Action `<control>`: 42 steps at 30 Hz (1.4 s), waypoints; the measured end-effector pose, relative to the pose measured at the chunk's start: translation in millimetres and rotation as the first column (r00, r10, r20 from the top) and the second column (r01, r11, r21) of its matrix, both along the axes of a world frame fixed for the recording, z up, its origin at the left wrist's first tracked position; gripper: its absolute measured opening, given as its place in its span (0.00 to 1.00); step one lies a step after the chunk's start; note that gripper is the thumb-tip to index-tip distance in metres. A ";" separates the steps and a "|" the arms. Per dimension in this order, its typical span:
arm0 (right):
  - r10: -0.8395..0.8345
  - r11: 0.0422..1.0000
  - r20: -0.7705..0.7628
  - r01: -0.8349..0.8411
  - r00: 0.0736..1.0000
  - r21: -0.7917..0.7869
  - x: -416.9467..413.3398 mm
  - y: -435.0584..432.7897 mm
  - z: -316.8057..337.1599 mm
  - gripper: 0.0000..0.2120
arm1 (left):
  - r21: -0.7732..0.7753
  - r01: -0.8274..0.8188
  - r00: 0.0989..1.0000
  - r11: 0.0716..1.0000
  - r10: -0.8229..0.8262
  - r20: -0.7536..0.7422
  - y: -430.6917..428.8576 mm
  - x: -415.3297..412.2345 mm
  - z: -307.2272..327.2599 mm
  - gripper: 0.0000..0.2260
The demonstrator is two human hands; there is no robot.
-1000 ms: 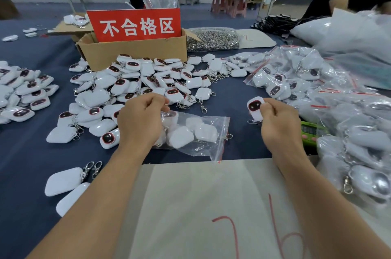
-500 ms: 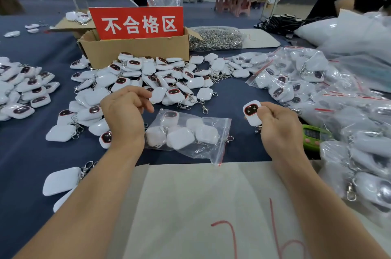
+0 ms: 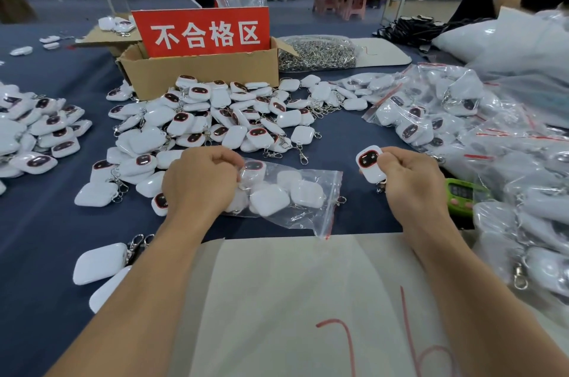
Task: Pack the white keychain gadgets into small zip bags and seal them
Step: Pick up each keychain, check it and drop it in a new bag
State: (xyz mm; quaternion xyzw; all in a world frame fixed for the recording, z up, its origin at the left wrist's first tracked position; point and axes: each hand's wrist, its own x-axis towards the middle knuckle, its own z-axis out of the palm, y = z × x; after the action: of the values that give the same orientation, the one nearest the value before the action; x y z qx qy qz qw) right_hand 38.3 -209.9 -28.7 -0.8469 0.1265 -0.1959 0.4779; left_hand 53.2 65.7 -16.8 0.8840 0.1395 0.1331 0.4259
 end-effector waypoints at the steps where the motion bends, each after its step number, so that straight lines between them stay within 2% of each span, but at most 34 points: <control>1: -0.003 1.000 -0.002 0.003 1.000 -0.004 -0.2 -0.1 -0.4 0.12 | -0.049 0.058 0.998 0.997 -0.057 0.020 0.0 0.6 -1.5 0.22; 3: -0.008 1.000 -0.007 0.008 1.000 -0.006 -0.6 -0.2 -1.1 0.11 | -0.087 0.187 0.982 0.979 -0.185 0.032 -1.0 -1.2 -2.1 0.26; 5: -0.007 1.000 -0.009 0.007 1.000 0.001 -0.8 -0.4 -1.6 0.12 | -0.045 0.269 0.963 0.962 -0.269 0.005 -0.7 -2.4 -2.3 0.28; 8: -0.004 1.000 -0.015 0.004 1.000 0.006 -1.6 0.3 -1.3 0.11 | 0.005 0.278 0.961 0.961 -0.277 -0.023 2.0 -2.1 -2.9 0.28; 13: 0.008 1.000 -0.024 -0.008 1.000 0.001 -0.8 2.7 0.7 0.11 | -0.168 0.361 0.932 0.917 -0.359 0.045 -0.7 -4.2 1.4 0.18; 16: 0.031 1.000 -0.026 -0.031 0.999 0.005 -2.0 4.3 2.2 0.14 | -0.084 0.483 0.875 0.872 -0.484 0.016 -5.2 -2.0 -0.2 0.18; 19: 0.030 1.000 -0.021 -0.030 0.999 0.003 -3.1 5.5 3.4 0.15 | -0.028 0.457 0.889 0.889 -0.458 0.000 -7.5 -1.5 -1.3 0.18; 21: 0.028 1.000 -0.018 -0.028 0.999 0.004 -2.7 5.8 4.1 0.13 | -0.015 0.427 0.903 0.904 -0.426 0.057 -10.3 -4.4 0.5 0.18; 23: 0.035 0.999 -0.025 -0.035 0.999 0.010 -2.8 6.0 4.8 0.13 | 0.065 0.448 0.886 0.892 -0.453 0.098 -16.5 -8.5 4.7 0.16; 25: 0.055 0.992 -0.028 -0.052 0.998 0.114 -4.5 7.7 8.2 0.13 | 0.239 0.496 0.848 0.835 -0.525 0.074 -23.6 -11.4 8.6 0.14; 27: 0.094 0.947 -0.022 -0.082 0.995 0.312 -8.0 11.7 15.2 0.15 | 0.354 0.497 0.841 0.792 -0.540 0.028 -28.8 -13.0 10.7 0.12; 30: 0.196 0.813 -0.009 -0.157 0.981 0.561 -14.0 17.8 26.0 0.10 | 0.417 0.393 0.873 0.820 -0.475 0.112 -36.9 -17.3 11.1 0.12; 32: 0.275 0.754 -0.010 -0.209 0.961 0.623 -17.3 22.3 29.3 0.08 | 0.357 0.326 0.879 0.875 -0.420 0.226 -46.8 -23.8 12.2 0.11; 35: 0.342 0.749 -0.008 -0.267 0.940 0.606 -21.6 28.8 32.2 0.10 | 0.215 0.344 0.870 0.914 -0.396 0.293 -66.2 -32.1 11.5 0.13; 38: 0.431 0.730 0.035 -0.371 0.902 0.573 -27.1 32.4 34.7 0.13 | 0.054 0.397 0.853 0.916 -0.390 0.348 -78.1 -36.4 10.7 0.08; 42: 0.455 0.721 0.059 -0.407 0.888 0.561 -29.4 33.9 35.8 0.11 | -0.029 0.411 0.839 0.911 -0.366 0.403 -81.8 -39.9 11.4 0.08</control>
State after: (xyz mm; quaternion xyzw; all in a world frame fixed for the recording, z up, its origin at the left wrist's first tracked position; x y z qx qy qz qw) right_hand 8.9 -176.0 7.1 -0.6825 -0.0025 0.0019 0.7309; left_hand 13.3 -16.1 -5.5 0.8236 -0.1227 0.2086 0.5130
